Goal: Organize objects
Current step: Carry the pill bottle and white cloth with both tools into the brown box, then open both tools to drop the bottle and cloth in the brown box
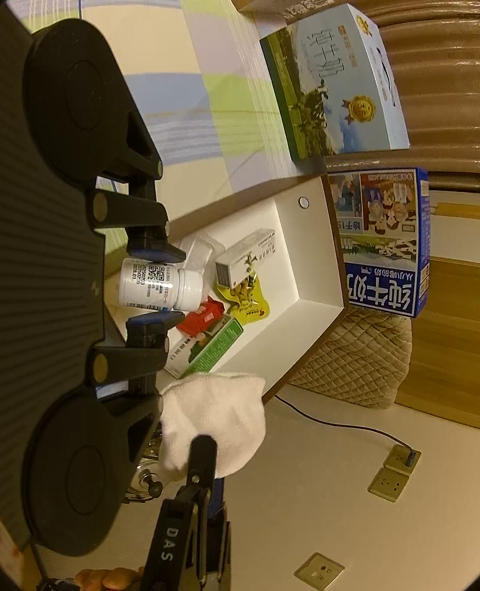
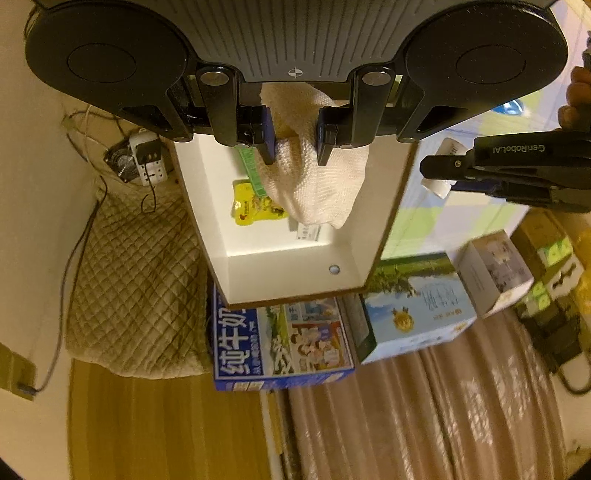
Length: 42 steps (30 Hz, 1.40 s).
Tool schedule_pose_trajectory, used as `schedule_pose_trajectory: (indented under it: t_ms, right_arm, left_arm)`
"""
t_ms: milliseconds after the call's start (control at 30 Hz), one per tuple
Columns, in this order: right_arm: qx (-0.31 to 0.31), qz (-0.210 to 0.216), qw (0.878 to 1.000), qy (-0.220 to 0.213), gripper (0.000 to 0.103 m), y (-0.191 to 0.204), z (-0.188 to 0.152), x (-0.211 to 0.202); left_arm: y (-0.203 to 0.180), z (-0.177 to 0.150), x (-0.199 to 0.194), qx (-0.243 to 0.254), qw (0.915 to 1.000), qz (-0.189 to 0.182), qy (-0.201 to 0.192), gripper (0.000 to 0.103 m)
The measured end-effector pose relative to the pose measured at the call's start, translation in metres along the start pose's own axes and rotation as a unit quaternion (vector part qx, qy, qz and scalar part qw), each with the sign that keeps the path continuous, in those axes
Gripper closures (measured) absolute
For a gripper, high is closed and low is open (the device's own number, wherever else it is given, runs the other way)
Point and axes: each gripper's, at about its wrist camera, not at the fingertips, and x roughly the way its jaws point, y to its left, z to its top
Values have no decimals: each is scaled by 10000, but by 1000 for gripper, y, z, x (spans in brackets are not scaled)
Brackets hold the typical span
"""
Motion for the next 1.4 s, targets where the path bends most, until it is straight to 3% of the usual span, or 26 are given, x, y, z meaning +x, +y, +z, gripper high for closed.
schedule_pose_trajectory:
  t_ms: [300,800,967,1400]
  right_arm:
    - [-374,163,9974,594,84,-13,9,43]
    - [-547,487,9911,1115,83,-27,16,87]
    - [-440,594,9903,1180,63,-30,17,98]
    - [-173,573,9920,1109,59,-43,21,95]
  left_arm:
    - [-19,12,43,-18,9995,73,318,80]
    - [-21,19,89,-60,9968,233,756,80]
    - [-16,21,100,-79,9956,286,886,80]
    - [-12,22,114,-180,9942,212,1043,77]
